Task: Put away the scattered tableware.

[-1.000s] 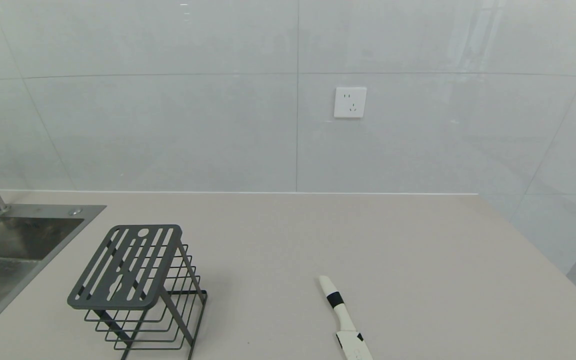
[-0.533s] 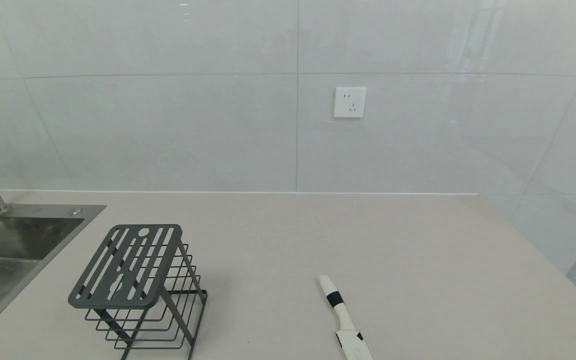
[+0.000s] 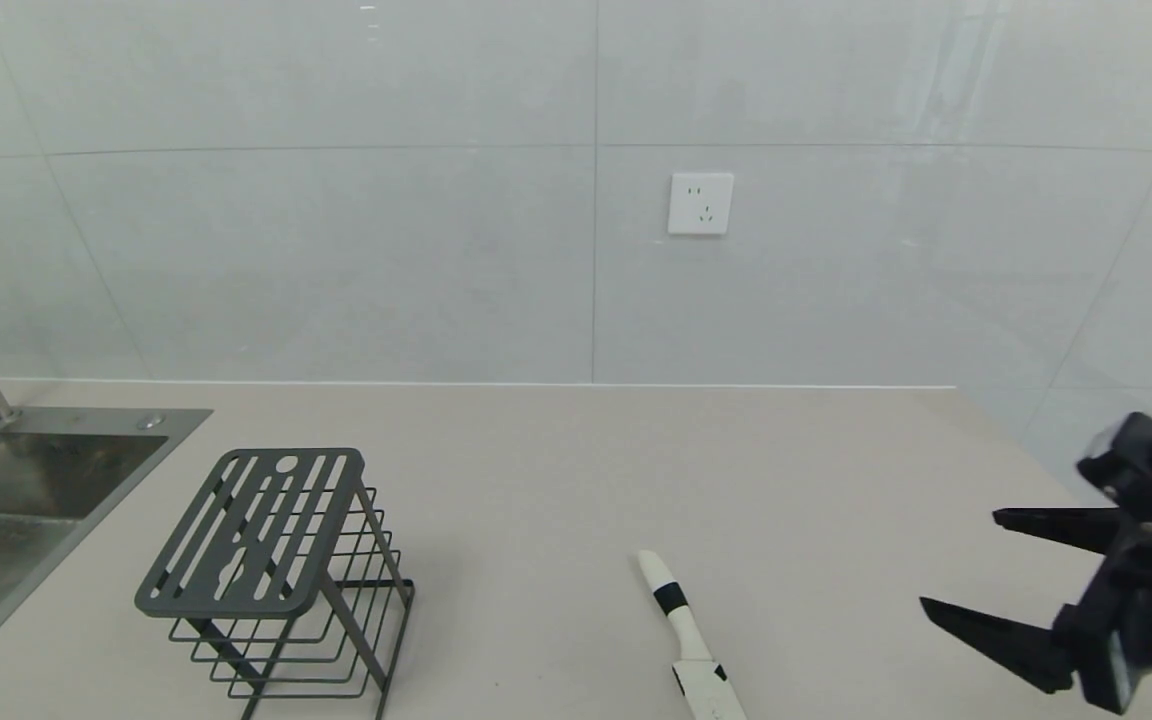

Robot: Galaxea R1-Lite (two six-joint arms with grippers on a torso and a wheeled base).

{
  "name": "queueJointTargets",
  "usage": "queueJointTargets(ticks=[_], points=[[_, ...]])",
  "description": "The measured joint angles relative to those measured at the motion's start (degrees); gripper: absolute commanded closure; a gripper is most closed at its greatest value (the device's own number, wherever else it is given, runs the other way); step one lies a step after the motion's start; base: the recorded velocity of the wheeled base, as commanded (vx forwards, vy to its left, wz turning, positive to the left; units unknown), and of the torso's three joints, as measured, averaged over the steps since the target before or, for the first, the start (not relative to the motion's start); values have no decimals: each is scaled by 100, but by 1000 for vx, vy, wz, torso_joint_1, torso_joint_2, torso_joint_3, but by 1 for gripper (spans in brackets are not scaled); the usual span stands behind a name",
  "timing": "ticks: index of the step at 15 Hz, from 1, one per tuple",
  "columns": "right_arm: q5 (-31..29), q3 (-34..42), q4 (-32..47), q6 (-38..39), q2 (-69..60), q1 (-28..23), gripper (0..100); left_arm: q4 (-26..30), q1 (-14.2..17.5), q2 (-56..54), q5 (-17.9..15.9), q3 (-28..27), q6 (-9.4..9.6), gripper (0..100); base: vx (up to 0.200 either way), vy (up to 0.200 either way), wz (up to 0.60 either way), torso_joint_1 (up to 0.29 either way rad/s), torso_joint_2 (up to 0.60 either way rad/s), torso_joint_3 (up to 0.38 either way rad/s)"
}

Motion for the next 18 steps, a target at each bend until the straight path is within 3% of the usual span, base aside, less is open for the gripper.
queueJointTargets(ticks=[2, 7, 11, 13, 18], points=[[-123, -179, -54, -10, 640, 479, 0, -2, 0, 0, -13, 0, -13, 0, 0, 0, 0, 0, 0, 0], [-150, -402, -524, 57, 1860, 913, 0, -5, 0, 0, -22, -2, 9, 0, 0, 0, 0, 0, 0, 0], [-191, -702, -607, 951, 2599, 1714, 0, -7, 0, 0, -20, -2, 9, 0, 0, 0, 0, 0, 0, 0], [-640, -873, -621, 1251, 3029, 2000, 0, -7, 0, 0, -18, -2, -11, 0, 0, 0, 0, 0, 0, 0], [-798, -920, -1018, 1395, 3985, 2046, 0, -7, 0, 0, -16, -2, -16, 0, 0, 0, 0, 0, 0, 0]])
